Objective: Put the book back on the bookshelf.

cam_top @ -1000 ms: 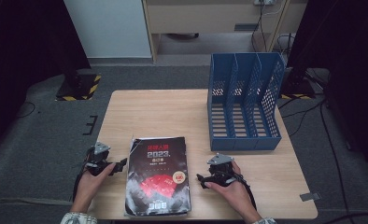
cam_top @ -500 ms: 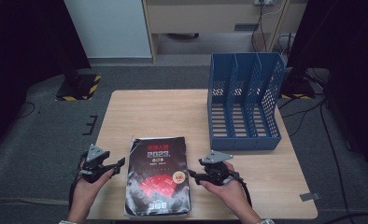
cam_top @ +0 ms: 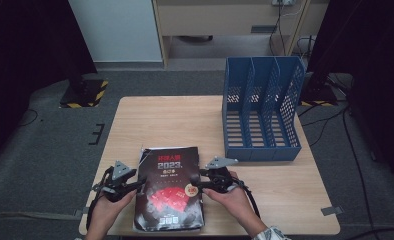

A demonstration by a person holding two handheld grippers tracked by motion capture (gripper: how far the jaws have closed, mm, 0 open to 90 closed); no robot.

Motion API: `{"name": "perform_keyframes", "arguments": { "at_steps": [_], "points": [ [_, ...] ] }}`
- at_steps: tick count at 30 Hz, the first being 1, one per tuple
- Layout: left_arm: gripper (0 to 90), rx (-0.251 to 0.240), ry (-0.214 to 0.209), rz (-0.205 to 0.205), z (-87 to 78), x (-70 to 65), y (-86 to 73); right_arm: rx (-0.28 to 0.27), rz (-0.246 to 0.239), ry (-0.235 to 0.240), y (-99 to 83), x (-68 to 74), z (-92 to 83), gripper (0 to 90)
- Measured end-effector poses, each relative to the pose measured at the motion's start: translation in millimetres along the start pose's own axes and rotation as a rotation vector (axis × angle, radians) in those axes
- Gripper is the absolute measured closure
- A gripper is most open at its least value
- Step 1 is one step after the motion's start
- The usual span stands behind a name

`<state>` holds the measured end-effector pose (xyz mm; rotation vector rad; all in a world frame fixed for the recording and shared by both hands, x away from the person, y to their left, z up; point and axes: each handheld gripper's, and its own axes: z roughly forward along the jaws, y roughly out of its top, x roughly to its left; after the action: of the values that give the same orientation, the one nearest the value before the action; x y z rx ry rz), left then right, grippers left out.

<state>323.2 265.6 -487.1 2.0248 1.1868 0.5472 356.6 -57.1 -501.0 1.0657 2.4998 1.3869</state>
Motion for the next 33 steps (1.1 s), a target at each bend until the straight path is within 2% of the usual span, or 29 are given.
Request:
{"name": "perform_keyframes", "arguments": {
  "at_steps": [1, 3, 5, 7, 10, 18, 24, 26, 33],
  "points": [
    [51.7, 0.017, 0.013, 0.013, 2.6, -2.0, -0.9, 0.011, 0.018, 0.005, -3.1, -1.5, 3.7, 37.2],
    [52.8, 0.019, 0.018, 0.010, 3.3, -1.5, -1.2, 0.038, 0.040, 0.019, -5.3, -4.6, 7.8, 33.0],
    [52.9, 0.023, 0.018, -0.003, 3.9, 0.8, -1.8, 0.061, 0.040, 0.027, -7.9, -6.3, 10.9, 30.7],
    [52.9, 0.022, 0.004, -0.031, 5.7, 4.2, -3.7, 0.058, 0.083, 0.064, -10.7, -9.6, 12.8, 29.9],
    [53.0, 0.026, 0.011, -0.034, 5.6, 3.2, -3.6, 0.058, 0.094, 0.068, -11.1, -11.6, 13.2, 28.7],
    [51.9, 0.034, 0.009, -0.056, 6.0, 3.9, -5.1, 0.054, 0.086, 0.070, -11.4, -12.6, 13.5, 26.7],
    [52.3, 0.031, 0.004, -0.055, 6.9, 4.5, -5.8, 0.040, 0.078, 0.064, -10.9, -13.7, 13.4, 27.6],
    [52.4, 0.033, -0.002, -0.061, 7.1, 5.5, -6.3, 0.036, 0.080, 0.083, -10.1, -12.1, 12.1, 28.4],
    [52.3, 0.037, -0.010, -0.061, 7.6, 6.5, -6.0, 0.054, 0.070, 0.100, -8.0, -9.7, 11.1, 27.3]
  ]
}}
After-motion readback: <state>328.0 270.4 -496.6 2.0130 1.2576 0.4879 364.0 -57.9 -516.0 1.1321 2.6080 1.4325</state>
